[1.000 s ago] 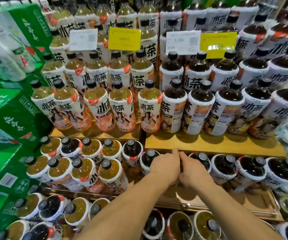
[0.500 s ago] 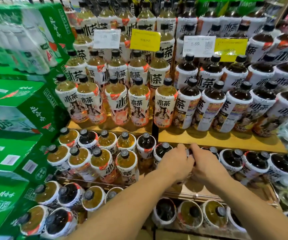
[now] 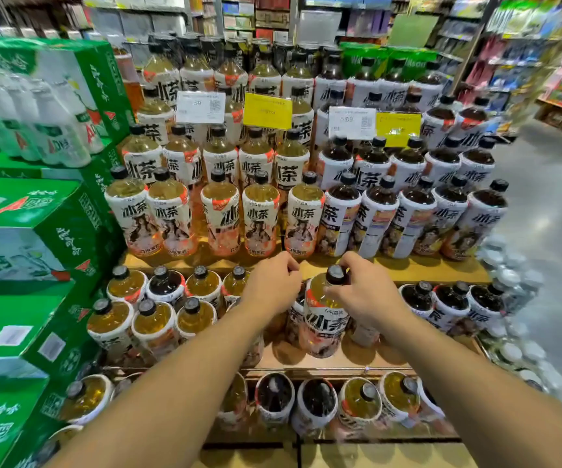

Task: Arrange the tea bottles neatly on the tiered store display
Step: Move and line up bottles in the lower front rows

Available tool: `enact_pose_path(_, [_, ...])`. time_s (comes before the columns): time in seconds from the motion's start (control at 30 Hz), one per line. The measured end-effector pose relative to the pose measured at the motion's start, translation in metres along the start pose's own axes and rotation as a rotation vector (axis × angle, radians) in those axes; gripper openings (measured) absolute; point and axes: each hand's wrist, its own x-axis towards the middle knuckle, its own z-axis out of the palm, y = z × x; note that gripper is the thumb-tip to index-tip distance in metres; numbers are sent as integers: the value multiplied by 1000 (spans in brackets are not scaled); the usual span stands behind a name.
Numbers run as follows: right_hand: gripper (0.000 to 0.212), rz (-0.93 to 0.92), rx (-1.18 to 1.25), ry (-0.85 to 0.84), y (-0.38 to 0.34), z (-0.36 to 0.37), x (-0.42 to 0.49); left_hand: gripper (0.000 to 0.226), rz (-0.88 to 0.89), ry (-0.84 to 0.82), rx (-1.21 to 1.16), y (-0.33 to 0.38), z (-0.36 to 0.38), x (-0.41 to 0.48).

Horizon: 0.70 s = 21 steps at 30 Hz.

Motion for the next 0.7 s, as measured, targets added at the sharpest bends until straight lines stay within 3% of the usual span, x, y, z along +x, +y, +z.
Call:
enact_pose_path(0.17, [32, 57, 25, -10, -18, 7, 2, 14, -41, -9, 237, -48, -13, 30])
enact_pose_path(0.5, [33, 56, -64, -109, -12, 28, 15, 61, 16, -265, 553, -78, 46, 97])
enact_pose_path(0.7, [34, 31, -73, -127, -9, 33, 24, 35, -8, -216, 576, -80, 59, 117])
